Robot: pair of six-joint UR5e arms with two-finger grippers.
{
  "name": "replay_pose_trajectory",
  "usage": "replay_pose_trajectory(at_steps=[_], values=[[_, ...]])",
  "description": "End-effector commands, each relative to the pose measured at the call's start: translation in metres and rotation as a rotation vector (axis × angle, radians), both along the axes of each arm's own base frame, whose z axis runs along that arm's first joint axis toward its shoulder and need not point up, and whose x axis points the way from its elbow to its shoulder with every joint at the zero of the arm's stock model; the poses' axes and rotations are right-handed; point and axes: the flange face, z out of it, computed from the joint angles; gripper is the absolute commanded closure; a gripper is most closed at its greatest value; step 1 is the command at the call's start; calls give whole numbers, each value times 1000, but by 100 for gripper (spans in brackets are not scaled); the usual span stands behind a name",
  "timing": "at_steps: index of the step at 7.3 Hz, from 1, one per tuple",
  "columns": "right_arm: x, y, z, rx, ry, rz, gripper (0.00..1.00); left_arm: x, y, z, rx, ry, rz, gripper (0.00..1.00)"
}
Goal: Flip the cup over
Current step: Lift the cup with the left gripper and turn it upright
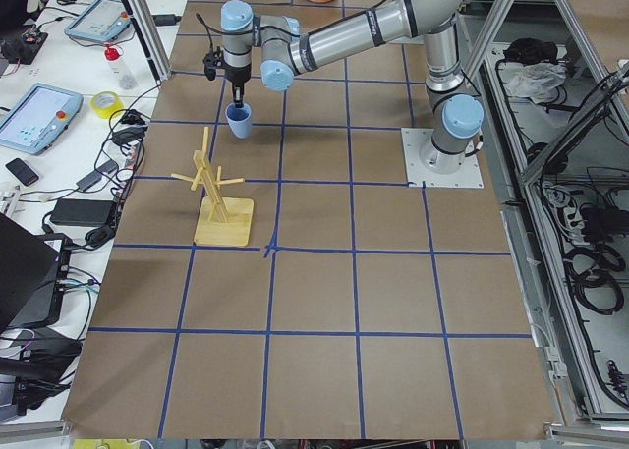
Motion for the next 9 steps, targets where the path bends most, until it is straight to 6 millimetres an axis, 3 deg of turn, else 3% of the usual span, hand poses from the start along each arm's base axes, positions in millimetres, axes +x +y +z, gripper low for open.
replay_pose_trajectory(at_steps=[1,5,7,8,9], values=[[0,0,-1,2,-4,-1,0,4,-11,-24,-19,-31,-6,100],[1,0,-2,3,-7,-10,0,6,1,-53,37,-79,5,100],[1,0,-2,3,-7,-10,0,6,3,-53,39,-77,-2,100],[0,0,-2,3,-5,-10,0,5,1,-54,31,-69,-8,19],[1,0,-2,3,-7,-10,0,5,1,-46,16,-67,-9,13]])
